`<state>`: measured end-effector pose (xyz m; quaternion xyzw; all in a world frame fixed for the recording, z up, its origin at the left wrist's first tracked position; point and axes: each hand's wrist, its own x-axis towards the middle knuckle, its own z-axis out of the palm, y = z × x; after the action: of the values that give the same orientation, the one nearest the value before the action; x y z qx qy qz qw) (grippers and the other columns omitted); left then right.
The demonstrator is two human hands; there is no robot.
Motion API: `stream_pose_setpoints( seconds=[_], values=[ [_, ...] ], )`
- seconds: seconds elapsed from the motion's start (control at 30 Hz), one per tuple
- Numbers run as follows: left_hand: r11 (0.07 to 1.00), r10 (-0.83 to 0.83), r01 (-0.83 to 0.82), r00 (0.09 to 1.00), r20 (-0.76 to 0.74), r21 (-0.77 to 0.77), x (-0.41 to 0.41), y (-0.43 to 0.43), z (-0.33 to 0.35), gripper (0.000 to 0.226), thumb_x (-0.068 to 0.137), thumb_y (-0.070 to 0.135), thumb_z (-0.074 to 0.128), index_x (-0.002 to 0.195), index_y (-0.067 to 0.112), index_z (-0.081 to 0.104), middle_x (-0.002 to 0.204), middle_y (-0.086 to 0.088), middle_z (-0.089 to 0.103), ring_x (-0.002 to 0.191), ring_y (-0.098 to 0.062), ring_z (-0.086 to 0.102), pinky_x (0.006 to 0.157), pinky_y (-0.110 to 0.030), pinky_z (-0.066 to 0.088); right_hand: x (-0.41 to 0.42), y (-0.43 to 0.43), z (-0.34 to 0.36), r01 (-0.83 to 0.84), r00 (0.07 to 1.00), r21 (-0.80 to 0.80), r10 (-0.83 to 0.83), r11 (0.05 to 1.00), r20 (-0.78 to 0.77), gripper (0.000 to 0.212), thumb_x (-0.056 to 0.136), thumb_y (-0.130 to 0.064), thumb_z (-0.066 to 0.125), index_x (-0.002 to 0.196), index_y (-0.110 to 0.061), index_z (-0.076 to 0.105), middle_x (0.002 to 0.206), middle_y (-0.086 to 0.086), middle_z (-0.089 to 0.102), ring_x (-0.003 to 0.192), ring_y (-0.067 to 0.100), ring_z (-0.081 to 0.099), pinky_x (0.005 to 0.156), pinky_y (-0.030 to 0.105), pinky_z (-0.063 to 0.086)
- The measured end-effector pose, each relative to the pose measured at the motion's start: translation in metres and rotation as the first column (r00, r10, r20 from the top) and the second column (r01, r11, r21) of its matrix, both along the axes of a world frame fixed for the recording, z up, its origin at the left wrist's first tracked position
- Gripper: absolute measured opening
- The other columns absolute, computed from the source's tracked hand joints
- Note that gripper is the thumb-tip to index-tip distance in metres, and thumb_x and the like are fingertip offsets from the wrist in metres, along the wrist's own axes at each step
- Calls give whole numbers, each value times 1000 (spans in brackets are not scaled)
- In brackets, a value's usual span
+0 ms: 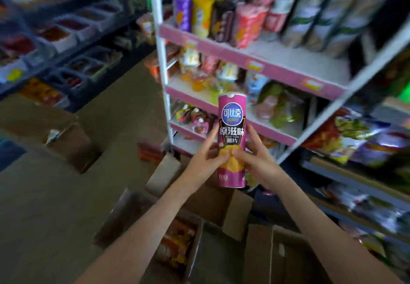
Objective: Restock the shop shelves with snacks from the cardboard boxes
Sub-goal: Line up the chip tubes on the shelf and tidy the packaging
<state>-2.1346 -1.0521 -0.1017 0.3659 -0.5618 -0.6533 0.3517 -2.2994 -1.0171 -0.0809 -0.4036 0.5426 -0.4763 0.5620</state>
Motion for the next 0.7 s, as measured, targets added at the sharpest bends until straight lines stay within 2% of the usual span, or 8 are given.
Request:
stream_pose_setpoints(
  seconds=[0.1,0.17,0.23,0.3,0.43,0.57,0.63,0.7],
  values=[
    [989,-99,102,995,28,-111,-61,20,46,71,90,10,65,132,52,25,122,5,59,101,6,60,82,-18,50,-57,44,45,101,994,-129,-106,986,-27,87,78,-14,70,146,-43,25,128,2,62,115,22,62,87,38,54],
    [972,-171,173,985,26,-159,-106,41,72,74,90,8,64,137,48,24,113,11,63,95,7,63,80,-16,51,-96,79,71,146,987,-190,-157,971,-45,82,75,-18,72,138,-50,30,119,-1,67,110,20,65,82,34,55],
    [950,-245,242,970,14,-199,-152,69,94,76,90,9,65,142,48,24,114,11,66,98,0,66,84,-22,53,-138,115,88,205,973,-240,-224,949,-54,79,74,-18,73,133,-54,34,120,0,66,108,17,65,81,32,55],
    [923,-312,303,950,0,-237,-200,100,111,75,90,9,65,134,56,25,115,10,65,97,-1,66,82,-21,53,-182,153,101,248,959,-287,-277,925,-63,80,78,-14,76,132,-55,35,124,2,65,112,20,63,88,36,54],
    [870,-416,405,909,20,-281,-293,163,134,86,87,6,67,131,61,17,111,29,61,97,6,64,78,-16,51,-271,229,125,288,933,-336,-341,897,-110,78,80,-17,75,131,-57,33,120,-7,68,114,19,62,90,39,53],
    [818,-455,453,887,81,-355,-371,215,161,97,81,26,76,136,68,8,127,37,47,115,11,51,92,-21,49,-344,290,151,341,905,-366,-408,866,-122,80,80,-14,66,138,-50,26,114,-8,70,109,20,65,87,40,55],
    [809,-478,462,877,51,-364,-402,234,174,97,78,32,78,135,70,9,132,29,50,116,7,54,94,-25,51,-373,312,166,332,897,-381,-414,863,-156,85,84,-13,69,145,-48,22,120,-1,68,113,26,63,93,46,52],
    [795,-474,459,878,66,-397,-427,247,189,101,69,48,80,135,72,7,138,23,50,121,-2,54,99,-38,50,-398,328,182,314,892,-399,-412,862,-188,85,84,-16,71,146,-48,22,125,0,65,116,24,61,94,44,52]
  ],
)
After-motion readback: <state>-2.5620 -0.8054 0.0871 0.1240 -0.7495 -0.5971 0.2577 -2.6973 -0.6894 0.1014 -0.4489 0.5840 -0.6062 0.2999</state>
